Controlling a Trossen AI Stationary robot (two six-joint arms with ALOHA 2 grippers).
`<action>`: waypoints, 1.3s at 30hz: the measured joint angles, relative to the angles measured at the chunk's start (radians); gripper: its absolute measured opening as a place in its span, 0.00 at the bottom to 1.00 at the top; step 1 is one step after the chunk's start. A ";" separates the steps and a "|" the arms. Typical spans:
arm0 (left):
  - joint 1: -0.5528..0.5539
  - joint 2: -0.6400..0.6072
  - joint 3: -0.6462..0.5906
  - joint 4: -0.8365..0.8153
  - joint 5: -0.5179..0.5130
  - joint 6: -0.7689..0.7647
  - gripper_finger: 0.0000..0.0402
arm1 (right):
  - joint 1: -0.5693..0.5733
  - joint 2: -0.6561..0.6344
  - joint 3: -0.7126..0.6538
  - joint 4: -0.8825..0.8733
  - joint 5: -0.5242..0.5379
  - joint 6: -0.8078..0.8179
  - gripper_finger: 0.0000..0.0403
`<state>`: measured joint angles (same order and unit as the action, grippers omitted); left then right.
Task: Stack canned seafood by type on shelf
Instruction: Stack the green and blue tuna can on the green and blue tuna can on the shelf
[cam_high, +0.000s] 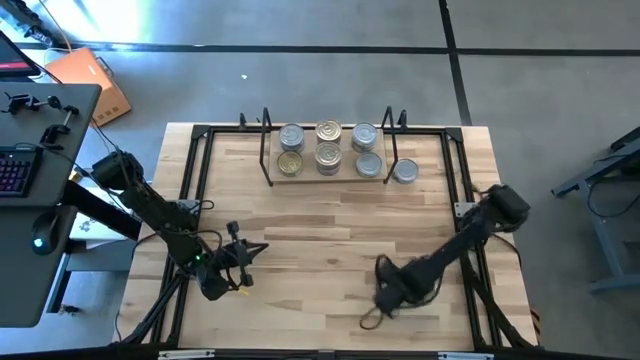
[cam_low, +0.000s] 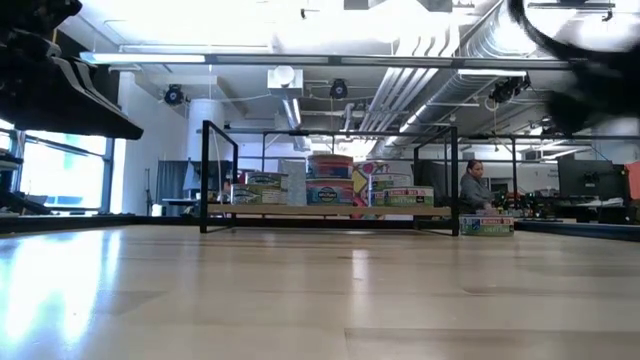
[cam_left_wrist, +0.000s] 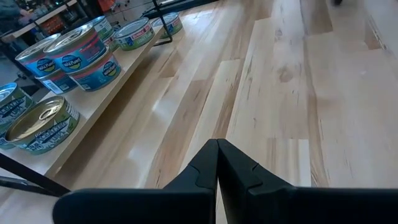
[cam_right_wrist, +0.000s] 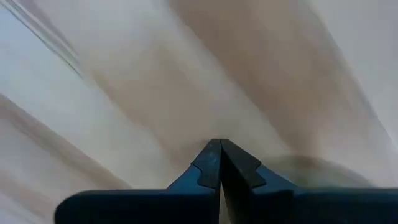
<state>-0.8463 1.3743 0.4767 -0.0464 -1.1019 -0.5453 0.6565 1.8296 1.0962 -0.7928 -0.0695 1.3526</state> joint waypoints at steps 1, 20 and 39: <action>0.000 0.000 0.000 -0.001 0.000 0.000 0.00 | -0.027 0.001 0.001 0.045 0.046 -0.047 0.00; 0.012 0.008 0.000 0.046 0.028 0.052 0.00 | -0.049 0.011 0.290 -0.490 0.008 -0.185 0.03; 0.015 0.008 0.000 0.045 0.029 0.068 0.00 | 0.096 0.007 0.029 -0.406 -0.120 -0.047 0.00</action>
<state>-0.8314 1.3827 0.4763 -0.0014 -1.0734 -0.4770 0.7521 1.8366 1.1257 -1.1990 -0.1894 1.3053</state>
